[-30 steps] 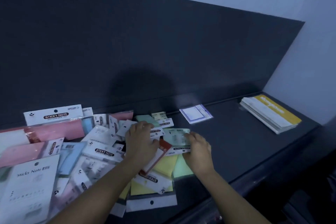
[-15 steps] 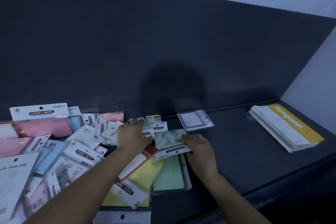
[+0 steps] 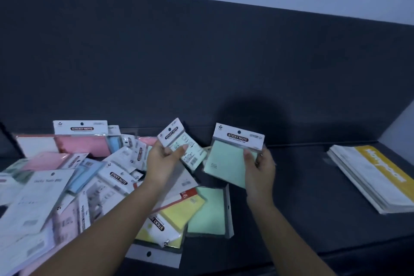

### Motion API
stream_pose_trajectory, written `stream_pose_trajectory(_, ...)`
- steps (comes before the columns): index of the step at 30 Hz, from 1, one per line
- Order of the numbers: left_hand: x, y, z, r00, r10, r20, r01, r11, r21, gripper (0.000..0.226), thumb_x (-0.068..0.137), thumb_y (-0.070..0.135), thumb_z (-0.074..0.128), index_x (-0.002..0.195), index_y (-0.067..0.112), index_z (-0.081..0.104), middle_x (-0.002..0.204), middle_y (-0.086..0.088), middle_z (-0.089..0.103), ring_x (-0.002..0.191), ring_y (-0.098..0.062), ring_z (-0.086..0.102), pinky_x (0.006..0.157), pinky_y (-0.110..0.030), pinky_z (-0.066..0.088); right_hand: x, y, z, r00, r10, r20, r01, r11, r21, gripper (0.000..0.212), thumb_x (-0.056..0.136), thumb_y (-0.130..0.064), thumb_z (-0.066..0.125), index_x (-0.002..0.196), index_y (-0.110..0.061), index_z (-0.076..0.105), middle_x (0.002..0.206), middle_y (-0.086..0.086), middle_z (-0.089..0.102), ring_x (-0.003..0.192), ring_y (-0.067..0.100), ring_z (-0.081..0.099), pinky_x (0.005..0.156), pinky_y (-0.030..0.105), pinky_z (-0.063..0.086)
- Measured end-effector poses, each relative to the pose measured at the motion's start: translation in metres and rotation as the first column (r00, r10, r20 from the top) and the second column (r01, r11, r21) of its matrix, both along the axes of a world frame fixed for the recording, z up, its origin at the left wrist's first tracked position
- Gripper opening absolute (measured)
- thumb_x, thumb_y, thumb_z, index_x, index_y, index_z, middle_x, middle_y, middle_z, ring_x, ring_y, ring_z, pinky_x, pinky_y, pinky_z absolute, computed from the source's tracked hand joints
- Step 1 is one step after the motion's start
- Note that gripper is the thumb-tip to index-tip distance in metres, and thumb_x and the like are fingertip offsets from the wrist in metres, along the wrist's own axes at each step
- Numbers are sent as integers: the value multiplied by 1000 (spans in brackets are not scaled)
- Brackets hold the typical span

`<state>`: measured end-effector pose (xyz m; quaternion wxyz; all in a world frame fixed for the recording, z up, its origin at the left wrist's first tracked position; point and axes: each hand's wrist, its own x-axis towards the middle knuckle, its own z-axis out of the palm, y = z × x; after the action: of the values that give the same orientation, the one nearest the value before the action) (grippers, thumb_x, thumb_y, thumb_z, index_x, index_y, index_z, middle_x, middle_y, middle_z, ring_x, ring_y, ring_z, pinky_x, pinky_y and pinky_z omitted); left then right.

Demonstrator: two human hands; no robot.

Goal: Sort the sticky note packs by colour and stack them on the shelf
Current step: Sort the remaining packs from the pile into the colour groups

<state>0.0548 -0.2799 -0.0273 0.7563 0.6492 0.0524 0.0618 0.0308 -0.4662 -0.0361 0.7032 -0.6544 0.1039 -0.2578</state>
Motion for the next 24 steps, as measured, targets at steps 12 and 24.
stream_pose_trajectory(12,-49,84,13,979,41,-201,-149,816,-559,29,98,25,42,91,10,65,76,-7,73,68,-18,71,65,-33,52,4,85,-5,919,355,-171,-332,931,151,9,93,-14,55,91,-23,56,95,3,68,84,19,65,73,34,51)
stream_pose_trajectory(24,-129,182,17,938,154,-311,-311,771,-555,15,81,26,46,75,13,50,57,-2,48,51,-12,39,43,-18,34,-50,221,3,759,614,-217,-607,788,104,8,91,-14,57,96,-20,59,96,4,70,85,21,67,77,39,54)
